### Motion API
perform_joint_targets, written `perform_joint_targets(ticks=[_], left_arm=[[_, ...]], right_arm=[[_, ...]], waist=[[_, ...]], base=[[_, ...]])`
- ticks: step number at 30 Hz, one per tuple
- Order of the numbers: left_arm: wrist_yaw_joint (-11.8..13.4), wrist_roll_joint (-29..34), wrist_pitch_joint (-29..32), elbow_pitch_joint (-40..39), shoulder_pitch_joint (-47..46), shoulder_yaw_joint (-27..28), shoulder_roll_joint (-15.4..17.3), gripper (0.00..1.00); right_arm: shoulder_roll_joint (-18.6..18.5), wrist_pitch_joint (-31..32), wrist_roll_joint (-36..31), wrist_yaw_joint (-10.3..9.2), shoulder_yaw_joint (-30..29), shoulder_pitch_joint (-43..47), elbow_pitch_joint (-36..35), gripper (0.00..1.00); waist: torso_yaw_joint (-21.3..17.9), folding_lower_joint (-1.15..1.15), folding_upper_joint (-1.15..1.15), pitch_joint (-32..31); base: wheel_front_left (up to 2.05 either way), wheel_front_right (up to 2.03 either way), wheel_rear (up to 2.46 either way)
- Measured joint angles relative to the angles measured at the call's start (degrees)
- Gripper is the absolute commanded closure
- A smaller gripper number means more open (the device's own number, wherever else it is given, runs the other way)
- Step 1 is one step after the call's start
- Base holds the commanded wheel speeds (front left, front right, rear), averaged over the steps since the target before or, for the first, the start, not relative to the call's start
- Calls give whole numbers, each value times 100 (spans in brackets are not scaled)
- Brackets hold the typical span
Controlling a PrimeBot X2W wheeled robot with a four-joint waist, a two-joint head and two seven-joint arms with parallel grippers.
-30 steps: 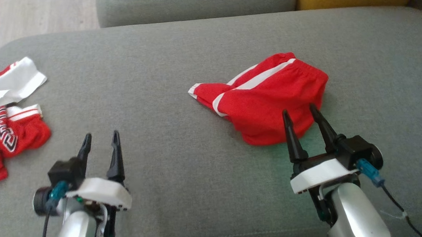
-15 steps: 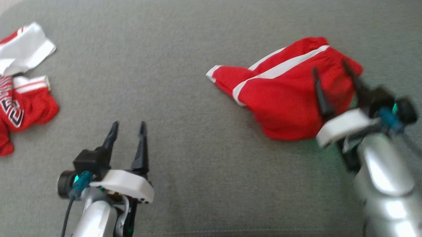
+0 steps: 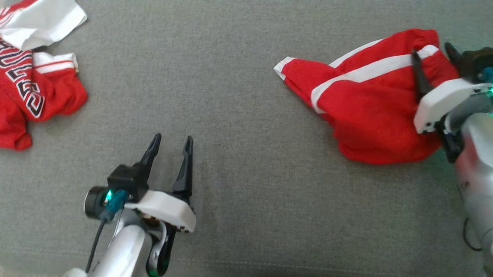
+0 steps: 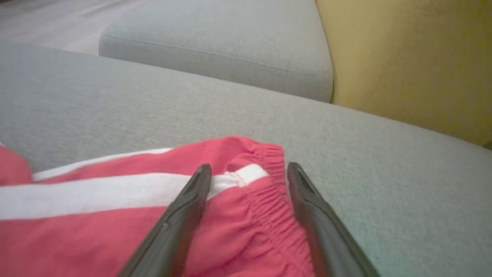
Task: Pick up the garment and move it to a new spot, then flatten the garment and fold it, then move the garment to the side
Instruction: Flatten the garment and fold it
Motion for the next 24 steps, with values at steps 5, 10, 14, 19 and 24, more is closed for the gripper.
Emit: perform_joint_targets(ticks=[5, 10, 14, 19, 24], left_arm=[[4, -7, 0, 0, -107, -144, -2, 0], [9, -7, 1, 34, -112, -171, -1, 0], [5, -7, 0, 59, -112, -155, -2, 0], [-20, 0, 0, 167, -86, -145, -1, 0], [-21, -8, 1, 260, 154, -229, 0, 0]], right_arm=[[-30, 60, 246, 0, 244, -100, 408, 0], [-5, 58, 454, 0, 628, -75, 609, 41], [2, -107, 627, 0, 887, -68, 614, 100], [-4, -304, 787, 0, 1089, -48, 516, 100], [-32, -403, 911, 0, 1132, -18, -124, 100]], waist=[[17, 0, 0, 73], [-36, -1, 0, -8], [-81, -1, 0, -88], [-126, -1, 0, -258], [-131, -1, 0, -518]], base=[[0, 0, 0], [0, 0, 0], [0, 0, 0], [0, 0, 0], [0, 0, 0]])
